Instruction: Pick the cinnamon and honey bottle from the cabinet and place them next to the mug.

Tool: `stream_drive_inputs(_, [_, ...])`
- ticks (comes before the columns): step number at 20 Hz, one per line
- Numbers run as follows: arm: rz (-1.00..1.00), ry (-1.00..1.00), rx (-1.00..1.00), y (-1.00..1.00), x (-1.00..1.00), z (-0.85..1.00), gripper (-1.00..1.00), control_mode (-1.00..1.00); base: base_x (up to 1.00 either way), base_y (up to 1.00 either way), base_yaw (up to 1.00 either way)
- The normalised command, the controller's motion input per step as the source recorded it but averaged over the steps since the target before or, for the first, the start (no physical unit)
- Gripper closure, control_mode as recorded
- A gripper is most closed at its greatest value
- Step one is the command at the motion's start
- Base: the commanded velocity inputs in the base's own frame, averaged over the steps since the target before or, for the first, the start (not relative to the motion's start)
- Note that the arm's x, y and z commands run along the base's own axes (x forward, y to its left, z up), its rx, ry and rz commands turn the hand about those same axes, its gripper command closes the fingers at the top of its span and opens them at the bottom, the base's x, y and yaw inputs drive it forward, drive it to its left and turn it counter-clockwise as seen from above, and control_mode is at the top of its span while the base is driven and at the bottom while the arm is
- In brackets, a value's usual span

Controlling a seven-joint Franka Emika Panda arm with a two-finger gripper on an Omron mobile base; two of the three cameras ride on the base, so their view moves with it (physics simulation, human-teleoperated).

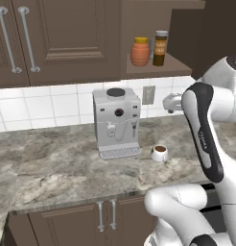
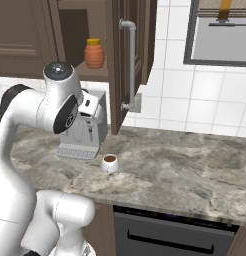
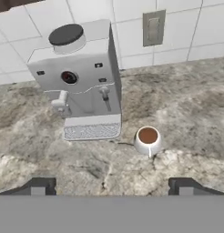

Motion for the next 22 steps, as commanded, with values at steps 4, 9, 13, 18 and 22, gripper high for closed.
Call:
stream_drive_inputs(4, [-0.12, -0.35, 0.00, 0.00, -0.34, 0.82, -1.00, -1.00, 0.00, 0.00, 0.00])
stream_drive_inputs(9, [-0.14, -0.17, 0.00, 0.00, -0.20, 0.94, -1.00, -1.00, 0.00, 0.00, 0.00])
stream_drive_inputs(13, [-0.15, -0.08, -0.03, 0.01, -0.06, 0.91, -1.00, -1.00, 0.00, 0.00, 0.00])
stream_drive_inputs(18, [-0.11, 0.00, -0.02, 0.00, 0.00, 0.54, -1.00, -1.00, 0.00, 0.00, 0.00])
stream_drive_inputs(22, [0.00, 0.00, 0.00, 0.00, 0.04, 0.07, -1.00, -1.00, 0.00, 0.00, 0.00])
